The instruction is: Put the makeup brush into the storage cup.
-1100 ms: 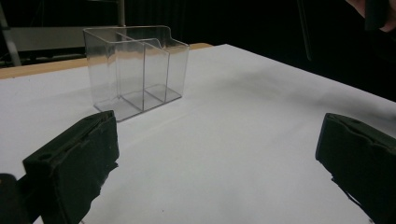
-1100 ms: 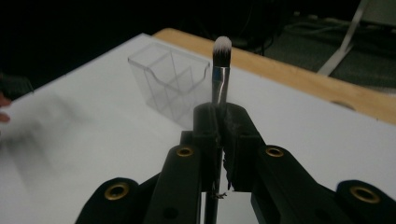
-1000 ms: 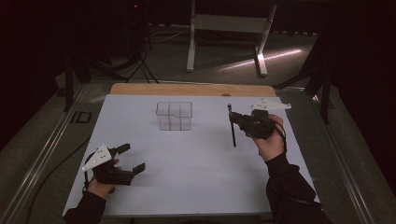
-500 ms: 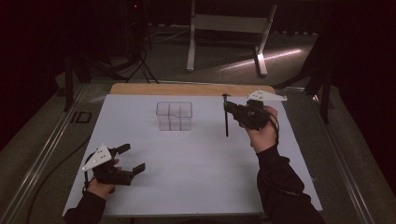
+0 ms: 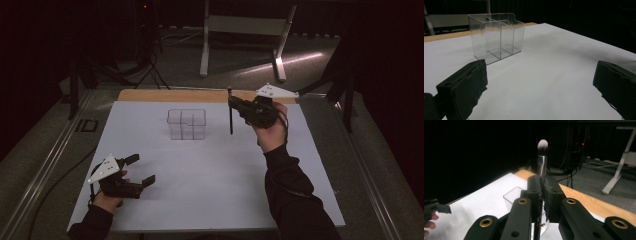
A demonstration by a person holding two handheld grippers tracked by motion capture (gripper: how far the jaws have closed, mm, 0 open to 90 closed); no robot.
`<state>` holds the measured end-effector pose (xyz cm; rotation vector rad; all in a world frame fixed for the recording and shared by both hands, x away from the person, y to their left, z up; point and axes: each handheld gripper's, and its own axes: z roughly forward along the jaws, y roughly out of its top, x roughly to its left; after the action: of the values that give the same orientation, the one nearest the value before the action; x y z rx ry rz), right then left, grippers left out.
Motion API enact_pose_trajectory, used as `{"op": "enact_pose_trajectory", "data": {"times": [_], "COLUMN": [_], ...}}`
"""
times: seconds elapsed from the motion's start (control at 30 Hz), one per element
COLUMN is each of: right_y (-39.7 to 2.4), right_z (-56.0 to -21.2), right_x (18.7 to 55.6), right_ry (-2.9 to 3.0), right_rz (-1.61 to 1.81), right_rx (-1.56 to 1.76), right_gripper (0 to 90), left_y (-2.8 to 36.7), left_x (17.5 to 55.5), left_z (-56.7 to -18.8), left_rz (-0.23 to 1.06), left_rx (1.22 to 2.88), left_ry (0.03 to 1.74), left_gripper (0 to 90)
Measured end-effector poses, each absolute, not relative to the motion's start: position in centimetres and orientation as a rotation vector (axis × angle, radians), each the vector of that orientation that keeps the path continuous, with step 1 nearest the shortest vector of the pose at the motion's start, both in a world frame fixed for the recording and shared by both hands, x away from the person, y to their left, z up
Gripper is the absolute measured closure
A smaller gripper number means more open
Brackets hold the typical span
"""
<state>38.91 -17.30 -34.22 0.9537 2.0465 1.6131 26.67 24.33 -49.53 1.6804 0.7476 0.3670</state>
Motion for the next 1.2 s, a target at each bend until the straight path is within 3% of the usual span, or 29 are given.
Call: {"op": "enact_pose_trajectory", "data": {"times": [1.2], "right_y": [-10.9], "right_z": [-32.2], "right_x": [43.1], "right_ry": [1.96], "right_rz": [1.711], "right_rx": [0.827], "right_gripper": [83.6], "left_y": [24.4], "left_x": [26.5], "left_z": [-49.4], "left_rz": [0.36], "left_rx": [1.674], "left_ry": [0.738], "left_gripper": [0.9]}}
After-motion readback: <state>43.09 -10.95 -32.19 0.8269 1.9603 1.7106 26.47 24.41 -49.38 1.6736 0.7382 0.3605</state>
